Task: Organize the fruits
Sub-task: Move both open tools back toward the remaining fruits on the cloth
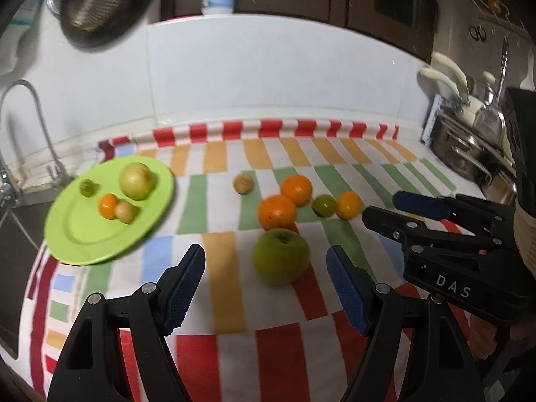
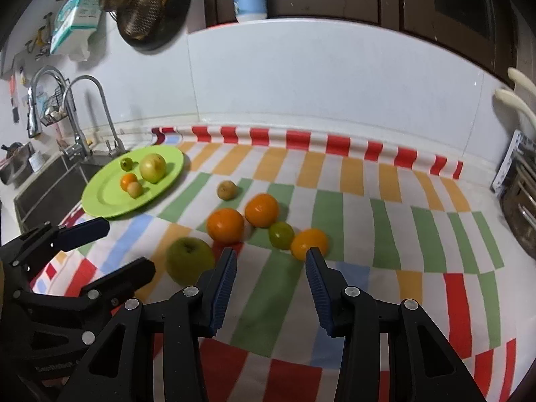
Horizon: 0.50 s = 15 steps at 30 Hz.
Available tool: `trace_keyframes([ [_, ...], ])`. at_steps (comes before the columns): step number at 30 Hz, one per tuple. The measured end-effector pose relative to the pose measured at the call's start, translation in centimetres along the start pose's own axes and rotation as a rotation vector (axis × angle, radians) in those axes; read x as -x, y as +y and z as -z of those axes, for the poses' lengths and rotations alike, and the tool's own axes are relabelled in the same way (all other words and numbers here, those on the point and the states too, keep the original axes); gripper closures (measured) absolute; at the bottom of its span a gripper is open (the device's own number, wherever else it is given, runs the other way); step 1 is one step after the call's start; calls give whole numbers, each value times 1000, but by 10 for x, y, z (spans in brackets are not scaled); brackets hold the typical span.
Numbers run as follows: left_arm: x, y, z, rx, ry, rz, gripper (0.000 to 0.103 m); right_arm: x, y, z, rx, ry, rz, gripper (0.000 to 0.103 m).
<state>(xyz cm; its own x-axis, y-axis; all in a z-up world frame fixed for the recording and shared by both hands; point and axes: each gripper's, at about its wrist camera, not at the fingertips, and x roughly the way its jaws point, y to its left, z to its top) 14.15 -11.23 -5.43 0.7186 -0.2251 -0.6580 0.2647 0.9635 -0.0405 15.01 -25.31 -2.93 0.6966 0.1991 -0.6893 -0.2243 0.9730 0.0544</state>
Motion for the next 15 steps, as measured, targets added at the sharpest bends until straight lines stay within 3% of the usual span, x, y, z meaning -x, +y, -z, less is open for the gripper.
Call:
trace_keyframes([
  [8, -29, -10, 3, -17, 60, 18, 29, -24, -17, 7, -8, 61, 2, 59],
  [15, -39, -15, 4, -48, 66, -2, 29, -45, -27, 10, -9, 96, -5, 59],
])
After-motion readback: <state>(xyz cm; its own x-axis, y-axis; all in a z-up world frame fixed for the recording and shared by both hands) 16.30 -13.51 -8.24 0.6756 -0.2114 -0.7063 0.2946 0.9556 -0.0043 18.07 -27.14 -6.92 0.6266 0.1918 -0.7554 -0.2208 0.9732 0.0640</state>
